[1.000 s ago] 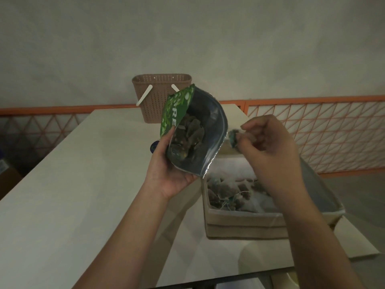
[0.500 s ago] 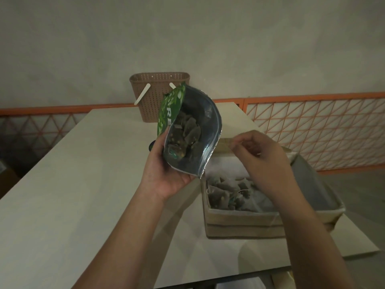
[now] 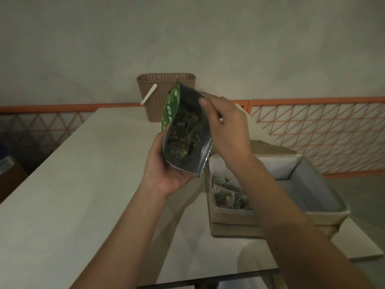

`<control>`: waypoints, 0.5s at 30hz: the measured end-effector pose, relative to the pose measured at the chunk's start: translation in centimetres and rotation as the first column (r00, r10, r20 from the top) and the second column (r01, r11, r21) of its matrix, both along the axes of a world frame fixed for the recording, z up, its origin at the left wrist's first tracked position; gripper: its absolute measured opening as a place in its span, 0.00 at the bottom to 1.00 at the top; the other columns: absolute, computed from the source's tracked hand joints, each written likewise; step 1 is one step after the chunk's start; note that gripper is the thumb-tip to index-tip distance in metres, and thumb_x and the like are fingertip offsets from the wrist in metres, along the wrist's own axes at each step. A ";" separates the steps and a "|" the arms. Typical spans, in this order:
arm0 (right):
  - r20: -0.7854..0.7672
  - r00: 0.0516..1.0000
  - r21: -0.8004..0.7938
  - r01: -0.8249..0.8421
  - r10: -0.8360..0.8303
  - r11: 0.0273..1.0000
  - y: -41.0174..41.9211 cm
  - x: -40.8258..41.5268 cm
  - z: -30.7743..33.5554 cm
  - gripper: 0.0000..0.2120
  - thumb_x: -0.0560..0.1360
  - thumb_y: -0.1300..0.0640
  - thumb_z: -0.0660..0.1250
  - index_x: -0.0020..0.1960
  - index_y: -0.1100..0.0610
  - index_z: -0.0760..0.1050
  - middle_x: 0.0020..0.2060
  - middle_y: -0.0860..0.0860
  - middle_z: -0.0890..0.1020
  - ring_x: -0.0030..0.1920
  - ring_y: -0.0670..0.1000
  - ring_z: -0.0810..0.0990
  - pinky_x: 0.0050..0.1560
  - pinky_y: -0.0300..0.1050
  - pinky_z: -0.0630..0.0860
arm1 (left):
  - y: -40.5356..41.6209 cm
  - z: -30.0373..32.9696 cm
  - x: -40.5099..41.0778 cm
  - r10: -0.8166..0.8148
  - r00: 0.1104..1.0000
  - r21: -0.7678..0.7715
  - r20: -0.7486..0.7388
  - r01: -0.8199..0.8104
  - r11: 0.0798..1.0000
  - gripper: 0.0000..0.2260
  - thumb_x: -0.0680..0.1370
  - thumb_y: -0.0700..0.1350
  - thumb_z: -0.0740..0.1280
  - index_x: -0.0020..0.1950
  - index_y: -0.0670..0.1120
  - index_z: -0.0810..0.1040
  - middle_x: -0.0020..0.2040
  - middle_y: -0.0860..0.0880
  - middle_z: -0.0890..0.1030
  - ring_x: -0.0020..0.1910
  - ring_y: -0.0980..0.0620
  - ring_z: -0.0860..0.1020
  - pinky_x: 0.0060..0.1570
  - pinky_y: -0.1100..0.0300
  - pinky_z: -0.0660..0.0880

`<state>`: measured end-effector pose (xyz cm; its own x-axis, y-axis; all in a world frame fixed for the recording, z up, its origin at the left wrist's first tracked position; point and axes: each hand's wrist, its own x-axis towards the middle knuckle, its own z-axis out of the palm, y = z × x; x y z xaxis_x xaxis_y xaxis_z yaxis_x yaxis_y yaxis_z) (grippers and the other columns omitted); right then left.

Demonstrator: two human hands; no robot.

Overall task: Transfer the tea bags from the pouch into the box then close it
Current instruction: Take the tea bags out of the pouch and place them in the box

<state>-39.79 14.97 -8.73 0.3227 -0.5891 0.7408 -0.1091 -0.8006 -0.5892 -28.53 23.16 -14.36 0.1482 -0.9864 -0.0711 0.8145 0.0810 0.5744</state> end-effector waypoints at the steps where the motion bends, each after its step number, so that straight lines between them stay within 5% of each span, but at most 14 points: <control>1: 0.005 1.000 -0.040 -0.001 0.001 0.999 0.2 0.3 0.0 0.14 0.82 0.53 0.60 0.63 0.53 0.79 0.49 0.49 0.84 0.47 0.41 0.77 0.46 0.27 0.69 | 0.1 0.1 0.2 0.010 1.000 -0.009 -0.002 -0.010 1.000 0.22 0.74 0.60 0.66 0.52 0.44 0.88 0.52 0.43 0.85 0.44 0.44 0.85 0.44 0.56 0.83; 4: 0.049 0.999 -0.191 0.019 -0.010 0.981 0.8 0.4 0.2 0.15 0.82 0.55 0.60 0.66 0.55 0.77 0.53 0.50 0.84 0.53 0.44 0.80 0.53 0.27 0.72 | 0.3 0.7 0.4 0.040 0.999 -0.091 0.009 -0.039 0.995 0.23 0.70 0.59 0.69 0.57 0.45 0.85 0.55 0.42 0.84 0.46 0.43 0.84 0.45 0.54 0.83; 9: 0.181 0.980 -0.481 0.017 0.081 0.877 2.2 -0.4 0.1 0.15 0.82 0.61 0.61 0.66 0.63 0.74 0.56 0.56 0.83 0.52 0.53 0.83 0.54 0.46 0.79 | 0.4 1.5 0.6 0.146 0.989 -0.212 0.034 -0.136 0.968 0.19 0.75 0.58 0.68 0.48 0.44 0.89 0.48 0.43 0.87 0.42 0.45 0.87 0.38 0.53 0.84; 13: 0.095 0.995 -0.356 0.028 0.007 0.934 2.1 0.2 -0.8 0.16 0.82 0.59 0.61 0.69 0.58 0.74 0.61 0.53 0.81 0.57 0.51 0.82 0.57 0.47 0.79 | -1.0 1.5 2.0 0.112 0.990 -0.117 0.084 -0.102 0.988 0.27 0.82 0.64 0.58 0.68 0.47 0.81 0.63 0.41 0.82 0.59 0.41 0.82 0.58 0.48 0.80; 15: 0.019 0.999 -0.274 0.039 -0.035 0.961 1.5 0.5 -0.8 0.17 0.82 0.56 0.60 0.70 0.55 0.74 0.62 0.51 0.81 0.58 0.49 0.81 0.58 0.45 0.78 | -1.6 1.1 2.2 0.067 0.995 -0.072 0.075 -0.062 0.996 0.27 0.82 0.65 0.57 0.69 0.48 0.80 0.63 0.41 0.82 0.57 0.40 0.83 0.56 0.47 0.80</control>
